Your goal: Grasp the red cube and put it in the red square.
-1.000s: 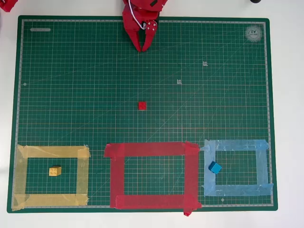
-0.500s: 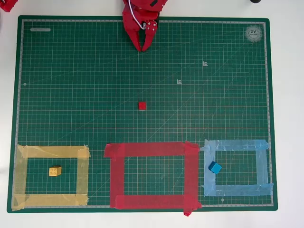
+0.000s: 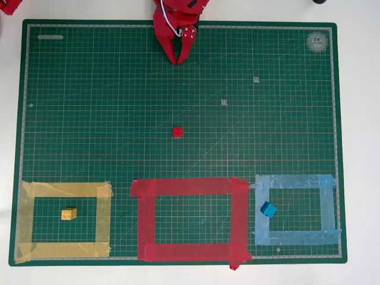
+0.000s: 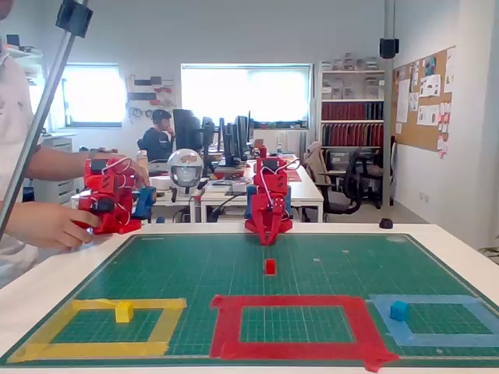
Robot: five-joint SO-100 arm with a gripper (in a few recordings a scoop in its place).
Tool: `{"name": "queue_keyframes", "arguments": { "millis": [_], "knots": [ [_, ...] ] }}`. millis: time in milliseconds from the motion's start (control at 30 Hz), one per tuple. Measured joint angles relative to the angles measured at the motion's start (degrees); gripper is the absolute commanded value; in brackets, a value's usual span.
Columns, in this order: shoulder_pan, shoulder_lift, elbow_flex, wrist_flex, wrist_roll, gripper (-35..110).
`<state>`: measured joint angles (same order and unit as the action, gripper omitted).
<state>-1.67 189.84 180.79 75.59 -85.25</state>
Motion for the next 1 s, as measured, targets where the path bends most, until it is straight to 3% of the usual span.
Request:
{"name": "queue_keyframes", "arguments": {
  "millis": [533,700,833,1000],
  "knots": [
    [0.0,0.0,0.0,-0.44,0.0,-1],
    [0.18,-1.93,-0.35,-8.09,0.0,-1],
    [0.18,-10.9,-4.22,-17.58,0.0,-1],
    [0.18,-23.47,-13.62,-22.32,0.0,-1]
  ]
}}
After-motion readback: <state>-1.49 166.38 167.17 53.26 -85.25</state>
